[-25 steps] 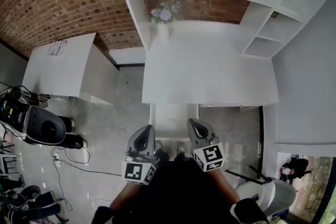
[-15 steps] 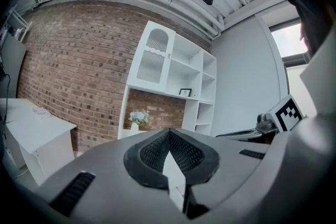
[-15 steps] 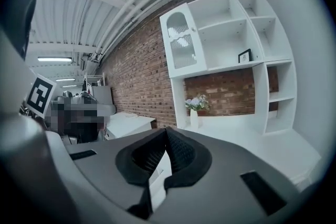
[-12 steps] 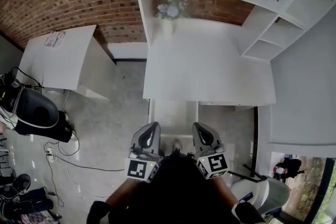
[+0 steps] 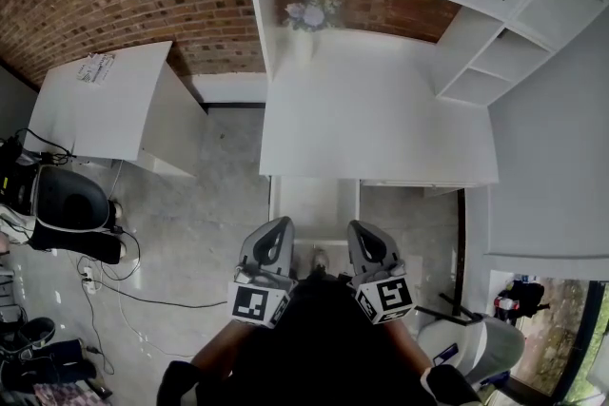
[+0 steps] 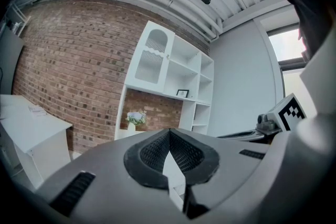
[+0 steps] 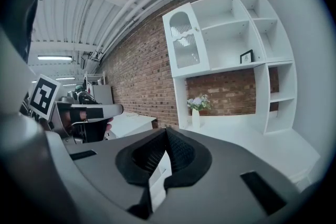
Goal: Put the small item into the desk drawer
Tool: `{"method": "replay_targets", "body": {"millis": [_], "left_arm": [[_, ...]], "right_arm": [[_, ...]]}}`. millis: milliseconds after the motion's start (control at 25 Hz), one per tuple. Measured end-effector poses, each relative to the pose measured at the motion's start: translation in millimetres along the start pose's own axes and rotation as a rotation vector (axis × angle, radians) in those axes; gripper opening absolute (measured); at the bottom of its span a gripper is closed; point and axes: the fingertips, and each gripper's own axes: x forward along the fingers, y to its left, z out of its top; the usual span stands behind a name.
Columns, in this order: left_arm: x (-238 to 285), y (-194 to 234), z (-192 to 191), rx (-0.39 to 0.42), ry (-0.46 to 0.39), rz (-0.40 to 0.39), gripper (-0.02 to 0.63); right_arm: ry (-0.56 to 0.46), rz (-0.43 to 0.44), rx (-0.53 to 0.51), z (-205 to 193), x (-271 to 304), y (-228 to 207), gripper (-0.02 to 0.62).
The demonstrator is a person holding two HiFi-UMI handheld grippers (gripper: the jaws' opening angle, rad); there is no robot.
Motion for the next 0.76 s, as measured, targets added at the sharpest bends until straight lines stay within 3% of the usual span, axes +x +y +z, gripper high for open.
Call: {"method": "replay_targets", "body": {"millis": [760], "left_arm": [[-5.3, 4.2, 2.9, -0.028, 0.003, 0.01, 0.023]], "right_arm": [[0.002, 0.004, -0.004, -1.0, 0.7, 8.1, 0.014]]}}
